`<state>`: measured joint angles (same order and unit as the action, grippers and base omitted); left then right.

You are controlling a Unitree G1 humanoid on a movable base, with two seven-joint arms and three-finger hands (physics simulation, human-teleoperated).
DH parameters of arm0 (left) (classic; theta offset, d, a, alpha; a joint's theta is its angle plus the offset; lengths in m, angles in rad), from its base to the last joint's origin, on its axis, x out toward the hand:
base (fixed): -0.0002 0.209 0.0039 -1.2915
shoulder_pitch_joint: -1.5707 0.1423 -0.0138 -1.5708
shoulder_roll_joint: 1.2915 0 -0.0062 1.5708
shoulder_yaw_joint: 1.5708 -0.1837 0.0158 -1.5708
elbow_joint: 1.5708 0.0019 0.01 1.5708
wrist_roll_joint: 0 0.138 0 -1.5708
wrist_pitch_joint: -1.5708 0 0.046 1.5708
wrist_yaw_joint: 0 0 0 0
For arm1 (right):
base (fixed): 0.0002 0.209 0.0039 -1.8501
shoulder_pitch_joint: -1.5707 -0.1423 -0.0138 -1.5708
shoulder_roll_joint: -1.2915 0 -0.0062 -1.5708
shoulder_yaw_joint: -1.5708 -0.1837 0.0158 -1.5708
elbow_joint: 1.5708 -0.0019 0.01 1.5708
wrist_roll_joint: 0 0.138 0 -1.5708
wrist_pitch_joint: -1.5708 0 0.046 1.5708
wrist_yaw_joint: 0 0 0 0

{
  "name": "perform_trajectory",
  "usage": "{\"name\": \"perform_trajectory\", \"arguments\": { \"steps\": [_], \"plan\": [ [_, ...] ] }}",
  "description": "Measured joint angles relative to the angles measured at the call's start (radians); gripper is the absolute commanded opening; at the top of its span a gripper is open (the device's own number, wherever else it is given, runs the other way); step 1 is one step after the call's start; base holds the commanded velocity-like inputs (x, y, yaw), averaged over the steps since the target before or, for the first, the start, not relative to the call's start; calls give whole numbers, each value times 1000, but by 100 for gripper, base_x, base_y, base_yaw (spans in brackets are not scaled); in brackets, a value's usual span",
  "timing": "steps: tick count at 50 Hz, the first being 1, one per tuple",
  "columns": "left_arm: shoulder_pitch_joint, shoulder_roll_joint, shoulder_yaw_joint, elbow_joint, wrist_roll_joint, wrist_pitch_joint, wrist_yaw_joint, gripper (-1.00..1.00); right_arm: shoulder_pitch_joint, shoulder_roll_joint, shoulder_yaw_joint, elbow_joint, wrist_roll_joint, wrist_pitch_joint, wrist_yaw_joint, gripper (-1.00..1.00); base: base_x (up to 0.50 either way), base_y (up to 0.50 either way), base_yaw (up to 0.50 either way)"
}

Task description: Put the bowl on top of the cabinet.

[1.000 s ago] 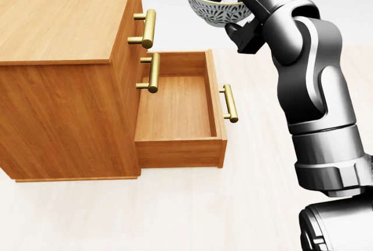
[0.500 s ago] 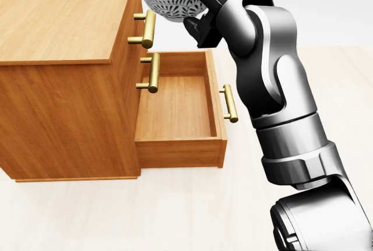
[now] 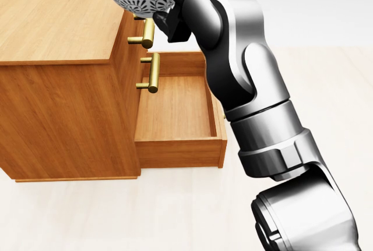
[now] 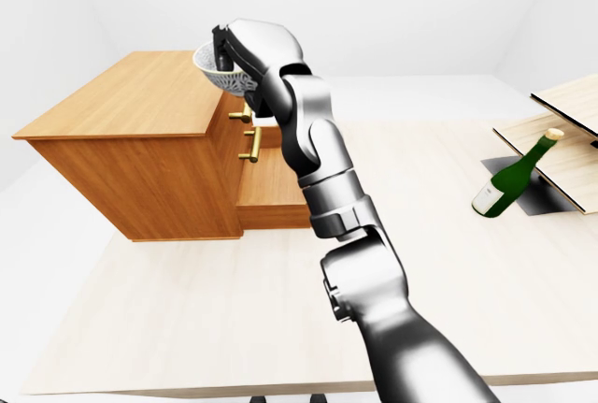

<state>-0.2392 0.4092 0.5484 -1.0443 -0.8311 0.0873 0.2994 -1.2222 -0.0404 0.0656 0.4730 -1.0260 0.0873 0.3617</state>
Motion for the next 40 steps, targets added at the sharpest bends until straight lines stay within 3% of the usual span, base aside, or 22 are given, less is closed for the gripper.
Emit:
{"name": "perform_trajectory", "arguments": {
  "steps": [40],
  "plan": [
    [1,18,15,2,-40,0,24,100,-120,89,32,201,-14,0,-77,-100,0,0,0]
  ]
}}
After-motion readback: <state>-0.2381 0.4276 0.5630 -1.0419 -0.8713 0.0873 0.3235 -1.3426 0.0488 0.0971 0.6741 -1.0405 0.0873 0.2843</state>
